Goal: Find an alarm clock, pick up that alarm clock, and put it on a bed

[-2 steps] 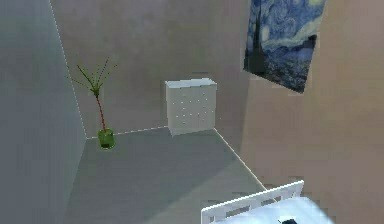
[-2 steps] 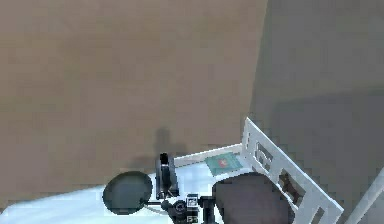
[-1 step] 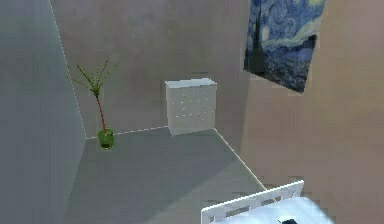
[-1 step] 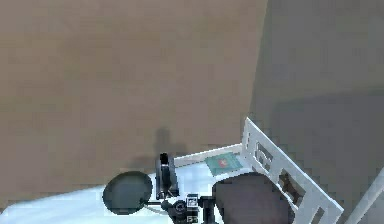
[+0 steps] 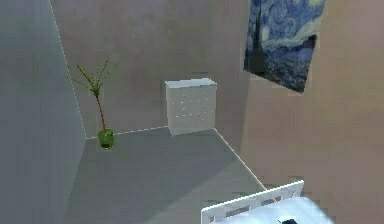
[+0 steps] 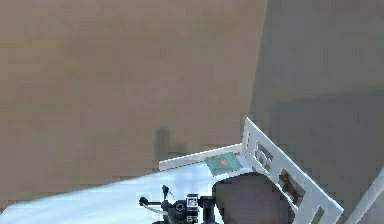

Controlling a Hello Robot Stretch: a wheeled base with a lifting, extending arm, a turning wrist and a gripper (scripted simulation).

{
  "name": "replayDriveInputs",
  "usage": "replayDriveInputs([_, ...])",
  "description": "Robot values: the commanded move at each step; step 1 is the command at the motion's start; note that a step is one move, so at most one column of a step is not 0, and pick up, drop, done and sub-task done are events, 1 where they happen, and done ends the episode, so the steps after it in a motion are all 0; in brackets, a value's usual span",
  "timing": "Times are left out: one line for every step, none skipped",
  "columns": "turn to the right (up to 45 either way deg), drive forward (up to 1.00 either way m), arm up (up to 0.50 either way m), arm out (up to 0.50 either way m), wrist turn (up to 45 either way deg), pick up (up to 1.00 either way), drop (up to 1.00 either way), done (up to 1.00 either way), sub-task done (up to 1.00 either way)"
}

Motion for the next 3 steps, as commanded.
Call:
replayDriveInputs([0.0,0.00,0.10,0.00,0.0,0.00,0.00,0.00,0.00])
replayDriveInputs([0.0,0.00,0.00,-0.08,0.0,0.00,0.00,0.00,0.00])
replayDriveInputs([0.0,0.00,0.00,0.00,0.0,0.00,0.00,1.00,0.00])
